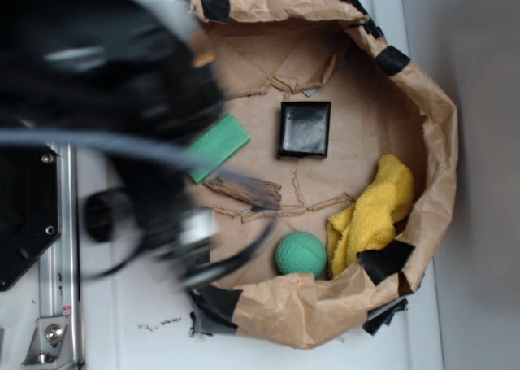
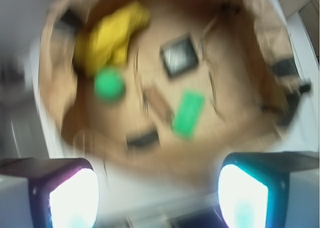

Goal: Grab the black box.

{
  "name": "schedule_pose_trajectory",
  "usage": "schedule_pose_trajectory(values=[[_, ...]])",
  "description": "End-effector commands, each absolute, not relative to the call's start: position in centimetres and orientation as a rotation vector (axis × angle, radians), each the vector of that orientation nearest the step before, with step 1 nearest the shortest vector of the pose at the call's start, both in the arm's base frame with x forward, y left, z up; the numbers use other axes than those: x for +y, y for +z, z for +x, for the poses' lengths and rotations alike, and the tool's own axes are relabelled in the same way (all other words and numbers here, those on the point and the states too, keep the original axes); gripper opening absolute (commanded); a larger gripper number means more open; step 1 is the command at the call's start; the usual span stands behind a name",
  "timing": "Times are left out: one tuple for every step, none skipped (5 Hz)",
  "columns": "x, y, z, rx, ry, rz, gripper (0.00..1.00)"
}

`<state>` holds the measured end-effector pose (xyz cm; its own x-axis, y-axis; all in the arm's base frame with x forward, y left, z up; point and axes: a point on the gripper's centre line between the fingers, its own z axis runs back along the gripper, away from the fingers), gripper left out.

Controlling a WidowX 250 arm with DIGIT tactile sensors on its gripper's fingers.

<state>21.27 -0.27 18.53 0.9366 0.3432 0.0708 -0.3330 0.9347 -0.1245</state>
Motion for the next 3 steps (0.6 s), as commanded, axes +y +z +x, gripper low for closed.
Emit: schedule_pose_trajectory(values=[[3.7, 12.5, 26.3, -0.155, 0.877, -0.064, 1.00], [4.0, 10.0, 26.3, -0.096, 1.092, -0.054, 1.00], [4.0, 10.0, 26.3, -0.096, 1.092, -0.054, 1.00]])
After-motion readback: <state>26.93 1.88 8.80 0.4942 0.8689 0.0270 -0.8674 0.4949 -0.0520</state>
